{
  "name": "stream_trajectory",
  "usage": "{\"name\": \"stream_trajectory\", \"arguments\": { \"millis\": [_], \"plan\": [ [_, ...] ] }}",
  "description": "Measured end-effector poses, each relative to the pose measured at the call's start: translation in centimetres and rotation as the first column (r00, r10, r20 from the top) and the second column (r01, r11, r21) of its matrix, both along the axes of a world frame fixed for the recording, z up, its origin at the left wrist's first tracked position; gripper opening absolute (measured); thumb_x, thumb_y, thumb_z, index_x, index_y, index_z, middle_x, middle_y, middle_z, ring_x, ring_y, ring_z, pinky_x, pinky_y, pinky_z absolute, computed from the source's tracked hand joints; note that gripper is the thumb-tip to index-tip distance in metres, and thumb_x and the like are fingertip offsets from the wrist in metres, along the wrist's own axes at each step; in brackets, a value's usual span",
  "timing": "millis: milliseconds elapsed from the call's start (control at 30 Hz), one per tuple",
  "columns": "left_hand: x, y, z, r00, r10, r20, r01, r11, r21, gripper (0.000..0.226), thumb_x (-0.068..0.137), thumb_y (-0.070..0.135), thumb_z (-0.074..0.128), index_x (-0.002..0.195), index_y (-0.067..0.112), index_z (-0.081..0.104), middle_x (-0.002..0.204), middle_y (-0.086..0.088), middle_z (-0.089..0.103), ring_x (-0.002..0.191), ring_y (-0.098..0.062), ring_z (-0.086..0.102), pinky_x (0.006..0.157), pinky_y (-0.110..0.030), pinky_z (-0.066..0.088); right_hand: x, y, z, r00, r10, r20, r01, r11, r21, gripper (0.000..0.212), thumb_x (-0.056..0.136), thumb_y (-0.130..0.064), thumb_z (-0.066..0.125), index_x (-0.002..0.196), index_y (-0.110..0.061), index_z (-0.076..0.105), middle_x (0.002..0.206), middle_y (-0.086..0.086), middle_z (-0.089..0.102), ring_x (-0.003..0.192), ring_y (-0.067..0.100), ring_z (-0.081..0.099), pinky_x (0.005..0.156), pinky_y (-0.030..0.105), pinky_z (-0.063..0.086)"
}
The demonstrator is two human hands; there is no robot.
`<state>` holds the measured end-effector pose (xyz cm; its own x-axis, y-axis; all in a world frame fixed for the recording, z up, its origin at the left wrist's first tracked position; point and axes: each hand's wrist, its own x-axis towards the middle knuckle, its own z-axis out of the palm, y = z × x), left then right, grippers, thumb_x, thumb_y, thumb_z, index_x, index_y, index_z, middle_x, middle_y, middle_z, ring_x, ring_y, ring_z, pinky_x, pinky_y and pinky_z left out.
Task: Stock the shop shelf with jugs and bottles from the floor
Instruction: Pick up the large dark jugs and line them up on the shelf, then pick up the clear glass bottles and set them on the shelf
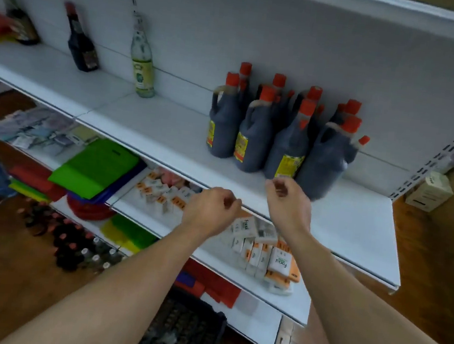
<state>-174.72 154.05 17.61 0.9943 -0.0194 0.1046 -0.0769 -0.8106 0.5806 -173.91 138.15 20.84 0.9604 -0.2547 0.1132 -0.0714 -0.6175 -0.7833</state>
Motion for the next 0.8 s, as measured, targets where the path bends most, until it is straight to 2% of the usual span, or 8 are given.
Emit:
{"name": "stream_trajectory", "arguments": {
  "millis": [133,233,367,433,533,600,700,800],
  "plan": [
    [-3.8,5.9,-2.0,0.983,0.101,-0.152,-0.078,0.986,0.147,0.031,0.091,0.048,0.047,0.089,0.024,0.066,0.092,0.001,0.068,0.085,-0.023,0.063,0.072,-0.034,0.052,0.2,5.5,-2.1,0.978,0.209,0.016,-0.209,0.978,0.008,0.021,0.091,-0.04,0.057,0.099,-0.022,0.064,0.097,-0.003,0.069,0.091,0.018,0.062,0.082,0.033,0.047],
    [-6.7,10.3,-3.9,0.955,0.182,-0.235,-0.133,0.968,0.212,0.029,0.092,0.047,0.048,0.096,0.025,0.066,0.1,0.003,0.067,0.091,-0.021,0.061,0.073,-0.029,0.049,-0.4,10.0,-4.0,0.946,0.323,-0.007,-0.323,0.946,-0.003,0.022,0.091,-0.042,0.055,0.098,-0.023,0.063,0.097,-0.004,0.067,0.088,0.016,0.06,0.077,0.028,0.043],
    [-10.4,17.1,-5.8,0.907,0.29,-0.306,-0.214,0.943,0.256,0.031,0.09,0.049,0.049,0.105,0.028,0.066,0.109,0.005,0.067,0.099,-0.021,0.062,0.079,-0.032,0.05,-1.5,16.6,-6.0,0.891,0.445,-0.093,-0.447,0.895,0.001,0.025,0.091,-0.043,0.056,0.101,-0.022,0.063,0.096,-0.003,0.067,0.09,0.019,0.063,0.082,0.035,0.05],
    [-11.9,20.9,-6.5,0.883,0.331,-0.332,-0.253,0.933,0.258,0.032,0.09,0.051,0.048,0.104,0.029,0.066,0.106,0.006,0.069,0.096,-0.02,0.063,0.078,-0.031,0.051,-2.0,20.6,-6.8,0.874,0.476,-0.101,-0.479,0.878,-0.012,0.027,0.09,-0.044,0.056,0.101,-0.021,0.064,0.1,-0.002,0.068,0.093,0.02,0.063,0.085,0.039,0.051],
    [-13.6,27.3,-7.6,0.86,0.356,-0.367,-0.292,0.931,0.219,0.029,0.091,0.05,0.046,0.097,0.03,0.065,0.09,0.006,0.071,0.083,-0.017,0.066,0.078,-0.034,0.054,-2.7,27.5,-7.9,0.847,0.517,-0.122,-0.524,0.851,-0.028,0.026,0.09,-0.042,0.056,0.102,-0.021,0.065,0.101,-0.003,0.067,0.092,0.018,0.061,0.083,0.034,0.048],
    [-14.4,32.0,-8.5,0.856,0.375,-0.357,-0.321,0.925,0.203,0.027,0.092,0.048,0.046,0.096,0.029,0.064,0.087,0.005,0.07,0.085,-0.016,0.065,0.077,-0.033,0.053,-3.2,32.6,-9.1,0.833,0.532,-0.154,-0.541,0.84,-0.027,0.025,0.09,-0.041,0.056,0.1,-0.02,0.065,0.098,-0.003,0.067,0.088,0.017,0.06,0.081,0.033,0.048],
    [-15.4,39.6,-10.2,0.855,0.38,-0.354,-0.327,0.923,0.201,0.027,0.091,0.049,0.047,0.1,0.03,0.064,0.1,0.005,0.068,0.094,-0.019,0.062,0.077,-0.033,0.051,-4.2,40.1,-11.4,0.816,0.539,-0.21,-0.555,0.832,-0.02,0.022,0.09,-0.043,0.055,0.096,-0.023,0.062,0.096,-0.002,0.067,0.089,0.021,0.062,0.082,0.04,0.052],
    [-16.4,46.0,-11.5,0.833,0.354,-0.425,-0.297,0.934,0.196,0.032,0.09,0.051,0.046,0.108,0.032,0.064,0.111,0.006,0.066,0.101,-0.019,0.061,0.082,-0.035,0.051,-5.3,45.9,-13.1,0.822,0.51,-0.254,-0.536,0.843,-0.042,0.023,0.091,-0.041,0.056,0.099,-0.022,0.063,0.098,-0.001,0.068,0.091,0.023,0.062,0.081,0.041,0.052]
  ]
}}
